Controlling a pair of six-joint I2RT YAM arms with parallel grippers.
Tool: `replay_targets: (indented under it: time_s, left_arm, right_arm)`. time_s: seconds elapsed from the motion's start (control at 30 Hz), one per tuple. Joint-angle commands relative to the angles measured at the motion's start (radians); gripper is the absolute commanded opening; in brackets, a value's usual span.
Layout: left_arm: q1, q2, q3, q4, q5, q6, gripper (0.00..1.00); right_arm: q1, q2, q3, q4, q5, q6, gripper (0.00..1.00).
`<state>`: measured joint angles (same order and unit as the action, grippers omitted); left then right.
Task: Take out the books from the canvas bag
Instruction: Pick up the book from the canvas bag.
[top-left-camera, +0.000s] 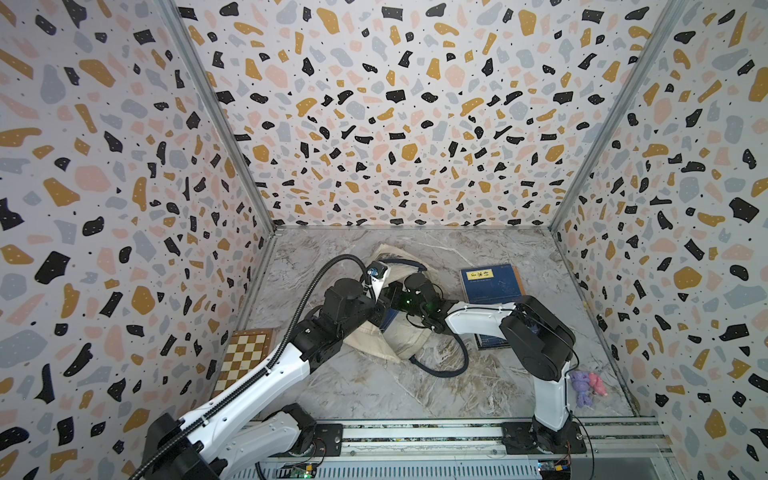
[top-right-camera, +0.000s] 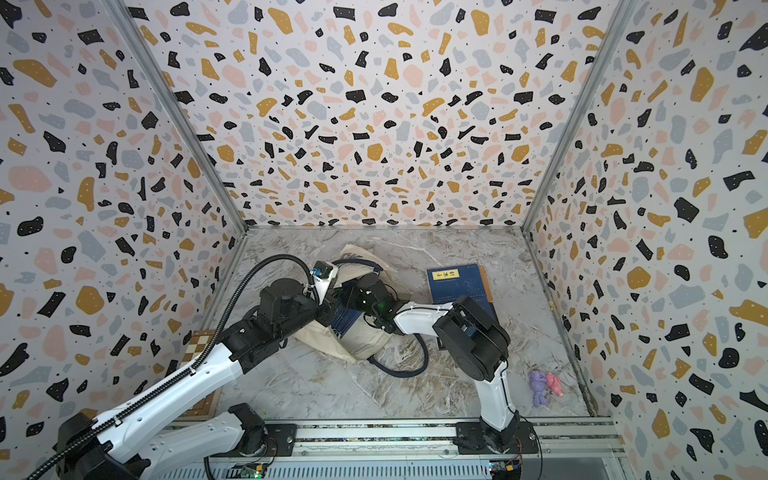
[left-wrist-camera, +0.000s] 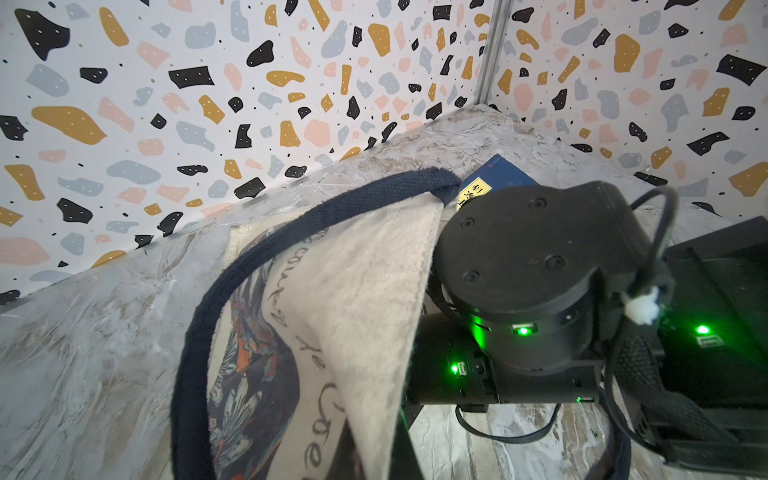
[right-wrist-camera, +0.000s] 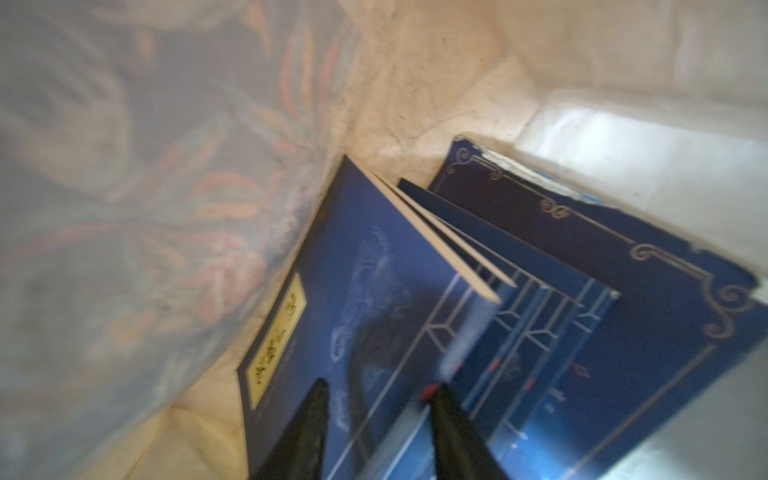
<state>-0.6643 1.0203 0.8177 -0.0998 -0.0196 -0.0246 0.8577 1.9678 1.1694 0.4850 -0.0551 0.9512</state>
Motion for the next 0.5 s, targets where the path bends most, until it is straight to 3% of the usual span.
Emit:
replay_targets:
  time_s: [0.0, 0.07, 0.47]
  left_arm:
    - [-0.028, -0.013, 0.042, 0.115, 0.087, 0.04, 0.0]
    - [-0.029, -0.014, 0.041, 0.111, 0.079, 0.046, 0.0]
    - [-0.032, 0.01, 0.064, 0.074, 0.075, 0.037, 0.0]
  right_arm:
    - [0.016, -0.034, 0.075, 0.152, -0.037, -0.051, 0.49]
    - [0.021, -0.028, 0.079, 0.165, -0.036, -0.075, 0.48]
    - [0.01, 0.014, 0.042, 0.239, -0.095, -0.086, 0.19]
